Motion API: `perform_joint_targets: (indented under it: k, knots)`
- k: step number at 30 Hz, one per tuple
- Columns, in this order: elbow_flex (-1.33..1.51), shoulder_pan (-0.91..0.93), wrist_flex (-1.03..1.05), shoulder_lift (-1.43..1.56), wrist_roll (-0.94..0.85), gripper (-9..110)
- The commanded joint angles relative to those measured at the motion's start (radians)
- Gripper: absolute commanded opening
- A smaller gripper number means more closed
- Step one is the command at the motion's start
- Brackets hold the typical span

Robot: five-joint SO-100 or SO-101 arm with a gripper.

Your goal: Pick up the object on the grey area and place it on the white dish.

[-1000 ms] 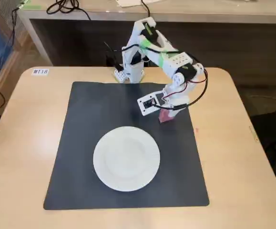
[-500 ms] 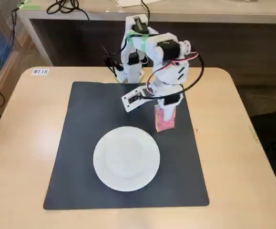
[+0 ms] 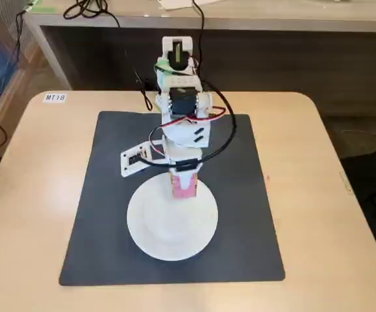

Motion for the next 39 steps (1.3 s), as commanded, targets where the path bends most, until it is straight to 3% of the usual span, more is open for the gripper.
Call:
perform_joint_targets:
  k: [1,39]
  knots:
    - [-0.121,0.020,0.005,-0.015,-0.021,0]
    - [-0.135,0.046,0.008,-0.143,-0.112,3]
